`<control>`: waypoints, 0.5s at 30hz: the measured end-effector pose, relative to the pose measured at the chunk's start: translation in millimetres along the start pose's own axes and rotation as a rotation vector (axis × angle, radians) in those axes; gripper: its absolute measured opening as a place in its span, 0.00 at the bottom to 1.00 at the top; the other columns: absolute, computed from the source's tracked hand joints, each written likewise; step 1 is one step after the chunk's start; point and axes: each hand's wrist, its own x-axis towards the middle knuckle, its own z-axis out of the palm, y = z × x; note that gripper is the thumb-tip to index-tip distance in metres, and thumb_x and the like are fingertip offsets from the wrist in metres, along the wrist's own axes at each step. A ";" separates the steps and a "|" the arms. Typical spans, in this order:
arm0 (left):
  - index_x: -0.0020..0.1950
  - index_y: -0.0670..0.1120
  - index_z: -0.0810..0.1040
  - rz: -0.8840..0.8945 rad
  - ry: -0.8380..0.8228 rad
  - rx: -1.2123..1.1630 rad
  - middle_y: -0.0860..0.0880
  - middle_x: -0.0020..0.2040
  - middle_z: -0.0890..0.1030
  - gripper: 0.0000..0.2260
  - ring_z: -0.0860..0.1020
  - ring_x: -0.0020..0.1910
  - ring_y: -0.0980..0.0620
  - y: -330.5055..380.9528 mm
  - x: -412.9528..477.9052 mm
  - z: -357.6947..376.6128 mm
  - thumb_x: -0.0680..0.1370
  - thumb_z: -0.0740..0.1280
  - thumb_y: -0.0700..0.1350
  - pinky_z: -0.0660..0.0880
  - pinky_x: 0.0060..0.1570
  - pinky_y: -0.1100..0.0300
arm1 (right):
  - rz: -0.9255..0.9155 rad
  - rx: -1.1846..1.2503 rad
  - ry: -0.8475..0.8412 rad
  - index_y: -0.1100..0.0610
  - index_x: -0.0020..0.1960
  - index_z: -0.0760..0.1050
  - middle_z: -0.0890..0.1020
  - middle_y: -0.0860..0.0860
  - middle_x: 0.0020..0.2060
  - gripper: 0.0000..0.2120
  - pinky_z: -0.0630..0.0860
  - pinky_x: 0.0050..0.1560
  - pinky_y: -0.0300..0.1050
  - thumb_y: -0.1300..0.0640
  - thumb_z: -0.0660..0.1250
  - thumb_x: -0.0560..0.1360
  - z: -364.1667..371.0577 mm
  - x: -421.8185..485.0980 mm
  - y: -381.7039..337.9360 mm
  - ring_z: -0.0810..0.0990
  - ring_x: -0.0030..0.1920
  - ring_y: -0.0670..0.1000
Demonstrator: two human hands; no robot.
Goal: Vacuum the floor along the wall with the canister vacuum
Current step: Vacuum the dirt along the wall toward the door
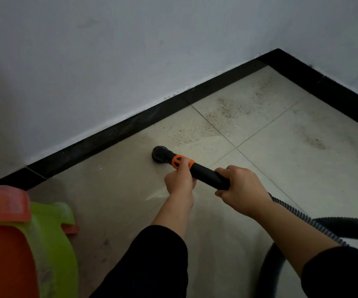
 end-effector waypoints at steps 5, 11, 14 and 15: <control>0.51 0.41 0.72 0.010 0.015 -0.002 0.44 0.41 0.79 0.12 0.81 0.41 0.49 -2.3 -2.6 -3.1 0.74 0.70 0.46 0.79 0.41 0.58 | 0.008 0.036 -0.034 0.50 0.53 0.77 0.76 0.48 0.40 0.11 0.71 0.40 0.44 0.56 0.69 0.71 -2.3 -0.3 0.9 0.75 0.42 0.51; 0.54 0.40 0.74 -0.001 -0.017 0.010 0.44 0.46 0.79 0.13 0.81 0.48 0.46 -5.0 -5.2 -2.1 0.75 0.68 0.46 0.79 0.37 0.60 | 0.010 0.059 -0.056 0.49 0.53 0.79 0.78 0.49 0.40 0.13 0.73 0.41 0.44 0.58 0.70 0.69 -6.5 -3.9 4.3 0.76 0.42 0.51; 0.53 0.40 0.73 -0.005 -0.038 0.016 0.44 0.44 0.79 0.12 0.81 0.47 0.47 -7.7 -8.0 0.9 0.75 0.68 0.46 0.79 0.36 0.60 | 0.023 0.051 -0.057 0.49 0.54 0.79 0.78 0.48 0.40 0.14 0.73 0.41 0.43 0.58 0.70 0.69 -8.6 -7.0 10.6 0.76 0.42 0.51; 0.52 0.40 0.73 -0.009 -0.051 0.015 0.44 0.44 0.79 0.11 0.81 0.47 0.47 -8.8 -9.1 2.6 0.75 0.68 0.46 0.79 0.36 0.61 | 0.028 0.044 -0.061 0.49 0.54 0.79 0.78 0.48 0.40 0.14 0.73 0.41 0.43 0.58 0.70 0.69 -10.4 -7.9 13.6 0.76 0.42 0.51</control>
